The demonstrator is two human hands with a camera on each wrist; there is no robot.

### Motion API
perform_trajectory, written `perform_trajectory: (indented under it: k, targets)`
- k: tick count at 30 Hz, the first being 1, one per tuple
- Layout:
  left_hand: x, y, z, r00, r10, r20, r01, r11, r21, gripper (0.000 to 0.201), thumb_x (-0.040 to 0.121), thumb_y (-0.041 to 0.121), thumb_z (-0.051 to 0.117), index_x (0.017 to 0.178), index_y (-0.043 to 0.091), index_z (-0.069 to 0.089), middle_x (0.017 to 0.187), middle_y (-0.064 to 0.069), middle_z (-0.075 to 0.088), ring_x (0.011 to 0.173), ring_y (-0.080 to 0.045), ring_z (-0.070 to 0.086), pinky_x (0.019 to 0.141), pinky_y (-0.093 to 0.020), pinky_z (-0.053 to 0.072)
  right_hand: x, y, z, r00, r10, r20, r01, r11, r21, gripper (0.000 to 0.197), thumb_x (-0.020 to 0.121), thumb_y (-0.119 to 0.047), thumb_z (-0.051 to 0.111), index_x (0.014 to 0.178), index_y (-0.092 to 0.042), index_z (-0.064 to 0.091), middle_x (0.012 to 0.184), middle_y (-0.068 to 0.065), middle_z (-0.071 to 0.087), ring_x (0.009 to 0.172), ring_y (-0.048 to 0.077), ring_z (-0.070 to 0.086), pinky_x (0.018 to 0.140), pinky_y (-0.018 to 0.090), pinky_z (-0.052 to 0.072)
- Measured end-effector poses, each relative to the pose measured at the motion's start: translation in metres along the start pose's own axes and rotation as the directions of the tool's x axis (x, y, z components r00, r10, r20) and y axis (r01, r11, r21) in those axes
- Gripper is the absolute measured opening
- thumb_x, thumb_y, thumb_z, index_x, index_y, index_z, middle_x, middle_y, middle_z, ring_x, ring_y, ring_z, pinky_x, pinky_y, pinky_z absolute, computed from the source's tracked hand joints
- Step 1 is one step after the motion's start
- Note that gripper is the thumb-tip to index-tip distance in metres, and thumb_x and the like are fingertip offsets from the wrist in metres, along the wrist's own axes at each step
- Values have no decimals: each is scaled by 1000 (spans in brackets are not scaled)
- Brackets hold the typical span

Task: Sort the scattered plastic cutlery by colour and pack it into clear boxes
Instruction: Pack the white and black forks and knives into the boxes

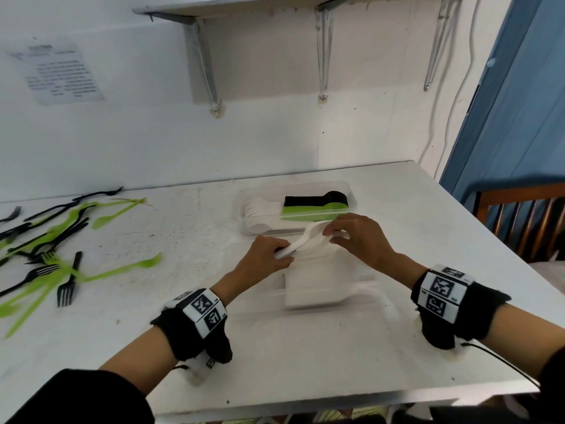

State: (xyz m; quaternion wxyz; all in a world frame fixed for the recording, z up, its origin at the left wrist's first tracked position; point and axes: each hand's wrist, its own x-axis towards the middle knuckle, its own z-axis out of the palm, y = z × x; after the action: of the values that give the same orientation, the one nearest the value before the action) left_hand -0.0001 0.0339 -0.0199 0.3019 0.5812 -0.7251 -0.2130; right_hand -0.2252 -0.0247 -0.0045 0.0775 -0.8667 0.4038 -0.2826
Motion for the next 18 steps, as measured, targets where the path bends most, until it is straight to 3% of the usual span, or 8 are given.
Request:
perform_trajectory:
  k: [5, 10, 12, 18]
  targets:
    - [1, -2, -6, 999, -26, -35, 26, 999, -24, 10, 78, 8, 73, 85, 0, 74, 73, -17, 67, 62, -15, 51, 58, -18, 33, -6, 1, -2, 995, -51, -83, 55, 997, 50, 25, 72, -8, 77, 95, -15, 70, 95, 1, 69, 85, 21, 64, 71, 22, 42]
    - [1, -8, -6, 997, -33, -66, 35, 999, 24, 10, 79, 10, 73, 84, 2, 75, 71, -15, 68, 62, -22, 55, 60, -27, 36, -18, 8, -7, 983, 104, -148, -70, 974, 218, 18, 75, 0, 71, 91, -8, 66, 90, 2, 65, 83, 17, 60, 76, 33, 53]
    - [2, -8, -4, 997, -23, -73, 26, 999, 33, 9, 78, 10, 73, 82, 2, 74, 70, -16, 68, 60, -20, 53, 58, -25, 34, -24, 9, -8, 972, 181, -150, -144, 962, 233, 15, 77, -1, 70, 88, -9, 63, 87, 1, 63, 81, 16, 59, 76, 34, 53]
    - [3, -6, 1, 996, -9, -94, 11, 1000, 24, 6, 78, 8, 72, 81, 2, 74, 67, -14, 66, 56, -10, 45, 54, -18, 29, -35, 9, -7, 987, 155, 41, -156, 988, 7, 14, 85, -6, 61, 98, -4, 63, 95, 8, 65, 91, 24, 58, 71, 25, 38]
